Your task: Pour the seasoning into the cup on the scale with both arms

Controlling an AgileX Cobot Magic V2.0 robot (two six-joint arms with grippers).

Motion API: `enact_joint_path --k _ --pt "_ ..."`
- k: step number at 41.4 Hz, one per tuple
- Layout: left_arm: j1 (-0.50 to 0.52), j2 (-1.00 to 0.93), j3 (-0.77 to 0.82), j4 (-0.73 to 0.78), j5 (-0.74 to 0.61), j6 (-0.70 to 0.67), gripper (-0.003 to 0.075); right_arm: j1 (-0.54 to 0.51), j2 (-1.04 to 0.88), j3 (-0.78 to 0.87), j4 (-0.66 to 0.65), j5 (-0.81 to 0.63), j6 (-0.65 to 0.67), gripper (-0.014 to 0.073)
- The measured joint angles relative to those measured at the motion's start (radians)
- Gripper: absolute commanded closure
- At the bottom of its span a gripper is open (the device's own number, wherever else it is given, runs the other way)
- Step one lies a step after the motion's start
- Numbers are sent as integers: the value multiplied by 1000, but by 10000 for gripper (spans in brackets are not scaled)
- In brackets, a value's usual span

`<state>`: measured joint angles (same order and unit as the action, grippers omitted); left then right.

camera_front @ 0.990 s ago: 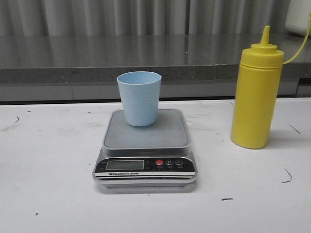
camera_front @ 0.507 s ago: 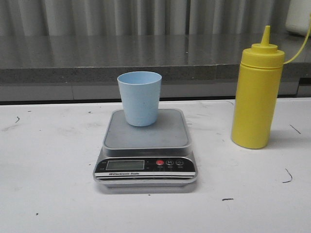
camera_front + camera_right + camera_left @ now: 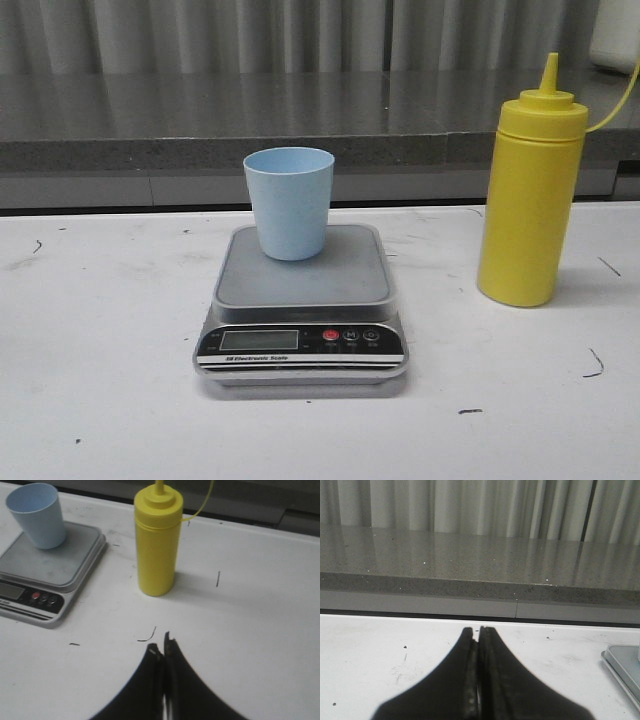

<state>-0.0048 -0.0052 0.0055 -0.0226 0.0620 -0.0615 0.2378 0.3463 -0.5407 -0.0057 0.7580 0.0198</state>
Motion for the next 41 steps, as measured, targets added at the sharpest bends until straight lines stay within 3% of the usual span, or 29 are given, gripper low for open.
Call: enact_joint_path --k 15,25,41 --pt "0 0 0 0 0 0 740 -189 -283 417 6 -481 -57 710" --pt "0 0 0 0 0 0 740 -198 -355 558 22 -577 -57 710" --pt "0 0 0 0 0 0 740 -221 -355 567 28 -613 -57 710"
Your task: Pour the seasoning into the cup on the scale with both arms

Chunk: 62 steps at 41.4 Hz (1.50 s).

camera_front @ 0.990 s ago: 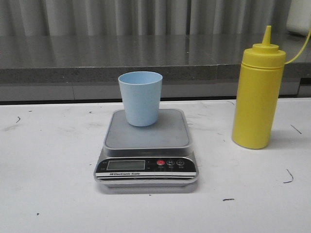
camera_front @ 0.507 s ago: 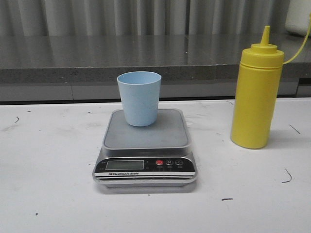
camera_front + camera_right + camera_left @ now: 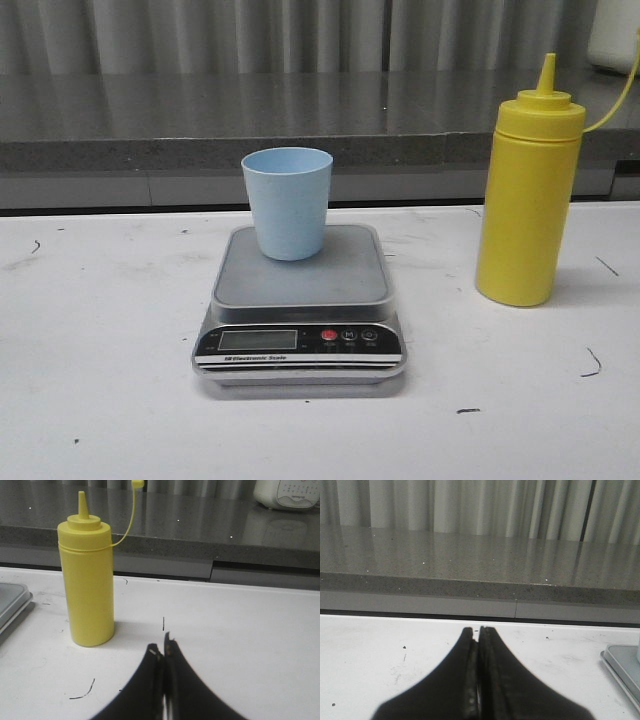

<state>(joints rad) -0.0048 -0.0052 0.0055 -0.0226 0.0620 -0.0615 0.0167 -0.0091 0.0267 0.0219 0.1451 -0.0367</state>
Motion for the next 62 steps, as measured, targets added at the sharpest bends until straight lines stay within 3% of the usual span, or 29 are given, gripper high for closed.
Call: enact_joint_path --k 62 --pt "0 0 0 0 0 0 740 12 -1 0 67 -41 0 710"
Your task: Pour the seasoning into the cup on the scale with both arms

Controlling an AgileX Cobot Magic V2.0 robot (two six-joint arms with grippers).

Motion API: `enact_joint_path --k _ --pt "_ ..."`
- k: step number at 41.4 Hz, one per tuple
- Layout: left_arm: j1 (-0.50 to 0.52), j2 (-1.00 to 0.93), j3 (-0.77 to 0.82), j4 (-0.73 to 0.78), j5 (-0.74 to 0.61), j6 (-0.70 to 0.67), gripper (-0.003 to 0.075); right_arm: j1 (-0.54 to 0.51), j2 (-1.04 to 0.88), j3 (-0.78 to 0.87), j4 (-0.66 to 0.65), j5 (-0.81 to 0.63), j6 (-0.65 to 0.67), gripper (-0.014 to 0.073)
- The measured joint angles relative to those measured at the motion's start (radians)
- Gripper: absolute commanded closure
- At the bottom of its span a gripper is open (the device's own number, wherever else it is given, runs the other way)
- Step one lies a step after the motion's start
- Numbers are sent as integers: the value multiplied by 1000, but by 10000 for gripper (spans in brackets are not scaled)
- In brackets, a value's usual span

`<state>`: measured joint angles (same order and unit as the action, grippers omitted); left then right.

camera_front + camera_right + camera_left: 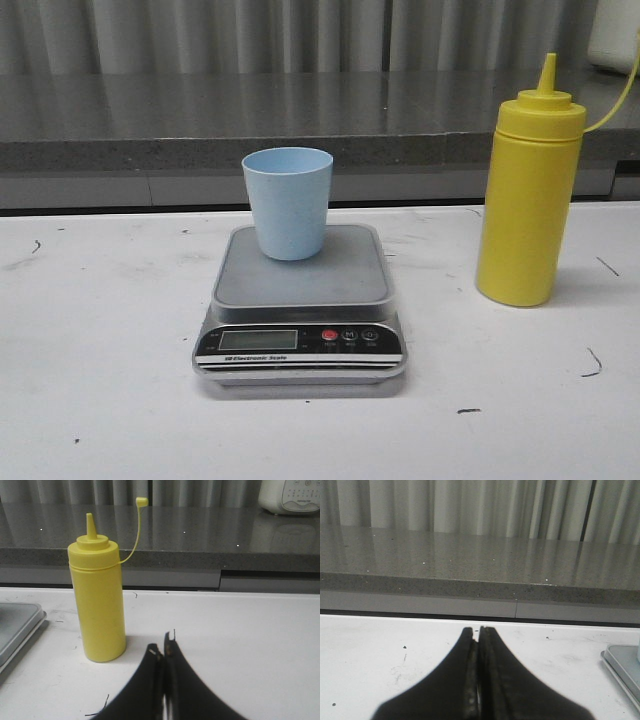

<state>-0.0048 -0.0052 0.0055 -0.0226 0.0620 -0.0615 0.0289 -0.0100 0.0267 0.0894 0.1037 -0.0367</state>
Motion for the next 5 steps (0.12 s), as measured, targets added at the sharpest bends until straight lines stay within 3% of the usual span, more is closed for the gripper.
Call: enact_joint_path --k 5 --pt "0 0 0 0 0 0 740 0 0 0 0 0 0 710"
